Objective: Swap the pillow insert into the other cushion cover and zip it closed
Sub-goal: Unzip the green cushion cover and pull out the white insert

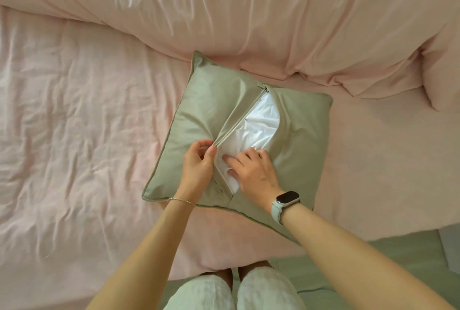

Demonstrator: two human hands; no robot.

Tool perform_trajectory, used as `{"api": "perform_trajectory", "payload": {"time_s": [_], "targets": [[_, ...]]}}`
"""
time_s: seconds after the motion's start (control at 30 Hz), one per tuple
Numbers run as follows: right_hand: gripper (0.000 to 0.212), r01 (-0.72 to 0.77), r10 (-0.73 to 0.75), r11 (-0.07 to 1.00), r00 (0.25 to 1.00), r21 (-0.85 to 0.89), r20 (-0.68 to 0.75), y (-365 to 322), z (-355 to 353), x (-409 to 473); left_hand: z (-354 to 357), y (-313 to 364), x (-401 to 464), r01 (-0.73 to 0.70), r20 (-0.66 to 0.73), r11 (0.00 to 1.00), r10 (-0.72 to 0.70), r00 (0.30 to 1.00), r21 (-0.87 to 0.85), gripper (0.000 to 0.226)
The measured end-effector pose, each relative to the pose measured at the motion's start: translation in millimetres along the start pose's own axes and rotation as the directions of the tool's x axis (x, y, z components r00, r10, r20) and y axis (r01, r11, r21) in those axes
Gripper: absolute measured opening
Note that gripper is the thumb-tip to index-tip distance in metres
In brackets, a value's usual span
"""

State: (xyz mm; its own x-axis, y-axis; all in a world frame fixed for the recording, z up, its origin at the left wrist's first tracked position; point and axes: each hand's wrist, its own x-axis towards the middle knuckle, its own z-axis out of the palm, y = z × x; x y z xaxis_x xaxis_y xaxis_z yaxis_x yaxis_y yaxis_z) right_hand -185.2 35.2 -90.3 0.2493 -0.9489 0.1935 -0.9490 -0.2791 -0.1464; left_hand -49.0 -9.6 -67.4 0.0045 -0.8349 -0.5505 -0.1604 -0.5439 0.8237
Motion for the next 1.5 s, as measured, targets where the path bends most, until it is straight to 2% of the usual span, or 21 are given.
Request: {"api": "perform_trajectory", "payload": {"time_s": [0.07, 0.2, 0.37, 0.53, 0.63, 0.77, 0.83, 0.93, 1.0, 1.07, 1.13, 1.23, 1.33, 1.43, 1.5], "targets": [[0.022, 0.007, -0.007, 1.0, 1.0, -0.003, -0.017, -0.9, -1.3, 2.3, -2.0, 1.2, 1.0, -0.051, 0.025, 0.996, 0.05, 0.998, 0.069, 0.006], [0.024, -0.005, 0.005, 1.0, 1.0, -0.013, -0.012, 1.9, -13.2, 6.0, -8.2, 6.8, 2.9, -0.151, 0.104, 0.97, 0.133, 0.986, 0.192, 0.015], [0.024, -0.036, 0.037, 0.999, 0.998, 0.026, -0.054, 19.1, -38.4, 14.1, -7.3, 11.7, 4.0, -0.198, 0.016, 0.944, 0.201, 0.979, 0.264, 0.013], [0.024, -0.054, 0.055, 0.998, 0.996, 0.018, -0.065, 52.9, -58.1, 7.9, -9.1, 15.4, 12.2, -0.154, -0.047, 0.941, 0.176, 0.983, 0.302, 0.01], [0.025, -0.099, 0.099, 0.994, 0.995, 0.039, 0.005, 54.2, -49.9, 0.5, -7.0, 13.8, 9.9, -0.105, -0.066, 0.935, 0.135, 0.989, 0.338, 0.008], [0.023, -0.131, 0.128, 0.991, 0.983, 0.014, 0.13, 30.7, -29.2, -16.3, -5.1, -0.9, -1.4, -0.074, -0.008, 0.893, 0.087, 0.996, 0.444, 0.014], [0.023, -0.144, 0.131, 0.986, 0.98, 0.079, 0.151, 20.4, -28.3, -17.5, -1.9, -5.1, -8.3, -0.097, -0.001, 0.867, 0.112, 0.994, 0.489, 0.02], [0.023, -0.186, 0.178, 0.949, 0.983, 0.254, 0.052, 17.0, -34.7, -3.1, 3.7, -5.7, -12.7, -0.171, -0.029, 0.839, 0.217, 0.976, 0.516, 0.033], [0.025, -0.218, 0.238, 0.933, 0.97, 0.287, -0.038, 22.4, -35.5, 13.8, 5.5, -3.5, -9.9, -0.262, -0.012, 0.785, 0.324, 0.946, 0.561, 0.049], [0.031, -0.271, 0.297, 0.927, 0.953, 0.26, -0.066, 33.2, -32.6, 33.6, 8.4, 3.5, -4.1, -0.357, 0.069, 0.679, 0.413, 0.908, 0.641, 0.058], [0.039, -0.358, 0.355, 0.917, 0.934, 0.177, 0.051, 43.6, -30.3, 51.2, 13.3, 12.6, 4.0, -0.444, 0.181, 0.557, 0.464, 0.867, 0.702, 0.066], [0.06, -0.495, 0.445, 0.866, 0.828, 0.071, 0.342, 52.3, -21.8, 60.1, 22.3, 18.8, 20.8, -0.57, 0.362, 0.356, 0.504, 0.784, 0.74, 0.066], [0.058, -0.541, 0.492, 0.84, 0.792, 0.044, 0.361, 54.3, -10.1, 54.5, 31.1, 20.7, 39.5, -0.599, 0.465, 0.158, 0.487, 0.739, 0.785, 0.052], [0.04, -0.564, 0.522, 0.821, 0.803, 0.086, 0.287, 55.4, -2.5, 52.9, 39.4, 23.0, 54.7, -0.546, 0.417, 0.137, 0.502, 0.757, 0.826, 0.042], [0.028, -0.567, 0.53, 0.817, 0.811, 0.107, 0.249, 54.6, 3.0, 53.5, 44.4, 30.9, 57.8, -0.494, 0.335, 0.212, 0.512, 0.791, 0.843, 0.033]]}}
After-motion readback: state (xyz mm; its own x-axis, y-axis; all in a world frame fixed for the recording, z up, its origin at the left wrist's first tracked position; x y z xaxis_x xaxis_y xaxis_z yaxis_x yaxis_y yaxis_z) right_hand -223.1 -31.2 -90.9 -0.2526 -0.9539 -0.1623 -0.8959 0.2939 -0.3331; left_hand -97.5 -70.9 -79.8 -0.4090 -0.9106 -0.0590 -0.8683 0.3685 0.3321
